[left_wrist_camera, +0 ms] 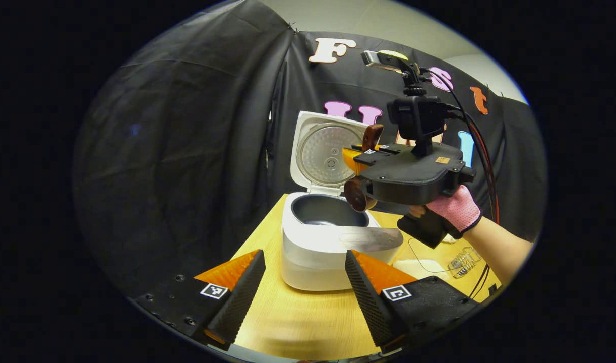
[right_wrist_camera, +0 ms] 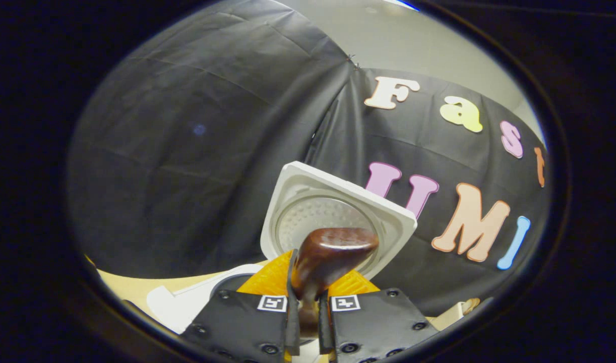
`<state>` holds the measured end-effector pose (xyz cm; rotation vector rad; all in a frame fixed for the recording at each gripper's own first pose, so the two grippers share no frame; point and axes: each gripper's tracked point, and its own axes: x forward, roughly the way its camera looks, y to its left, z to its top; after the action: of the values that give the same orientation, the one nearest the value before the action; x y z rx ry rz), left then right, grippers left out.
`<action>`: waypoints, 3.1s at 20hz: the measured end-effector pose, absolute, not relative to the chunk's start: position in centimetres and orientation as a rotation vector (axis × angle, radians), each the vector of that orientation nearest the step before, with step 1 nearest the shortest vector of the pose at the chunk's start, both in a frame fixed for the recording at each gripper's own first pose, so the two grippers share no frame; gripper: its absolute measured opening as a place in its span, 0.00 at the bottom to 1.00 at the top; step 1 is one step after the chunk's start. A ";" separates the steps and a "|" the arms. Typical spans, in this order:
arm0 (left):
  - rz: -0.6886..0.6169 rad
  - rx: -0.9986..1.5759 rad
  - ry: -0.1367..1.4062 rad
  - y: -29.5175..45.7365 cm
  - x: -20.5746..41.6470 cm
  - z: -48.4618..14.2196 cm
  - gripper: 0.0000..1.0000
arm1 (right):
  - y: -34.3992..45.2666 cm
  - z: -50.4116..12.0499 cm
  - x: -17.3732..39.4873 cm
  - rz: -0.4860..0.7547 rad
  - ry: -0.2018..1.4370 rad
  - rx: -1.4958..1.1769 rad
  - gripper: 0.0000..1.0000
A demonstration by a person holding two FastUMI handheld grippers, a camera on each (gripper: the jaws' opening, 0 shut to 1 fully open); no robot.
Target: Close the left gripper, press the button to open the rice cooker; take a wooden spoon from the chopstick holder with the right hand, scoop a spoonful of rice and pour it into the rice cooker, then put the wooden spoon back into the chopstick holder.
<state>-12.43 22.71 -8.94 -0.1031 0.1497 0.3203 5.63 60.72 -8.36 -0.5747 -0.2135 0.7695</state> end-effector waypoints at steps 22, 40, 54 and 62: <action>0.076 -0.064 0.119 13.5 -7.2 -7.5 0.94 | 27.2 0.9 15.4 0.439 0.082 0.245 0.16; 0.090 -0.035 0.135 8.2 -3.1 -7.2 0.94 | 4.4 -7.5 19.4 0.173 0.166 -0.056 0.16; 0.150 -0.002 0.154 8.3 -3.1 -7.4 0.94 | 4.5 -15.2 19.9 0.212 0.267 -0.044 0.18; 0.132 0.003 0.153 8.1 -2.0 -7.0 0.94 | 3.8 -15.8 19.5 0.210 0.293 0.021 0.31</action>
<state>-2.01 8.07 -6.99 0.0032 0.1530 0.1318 19.50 3.82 -15.81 0.0208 0.2934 0.2096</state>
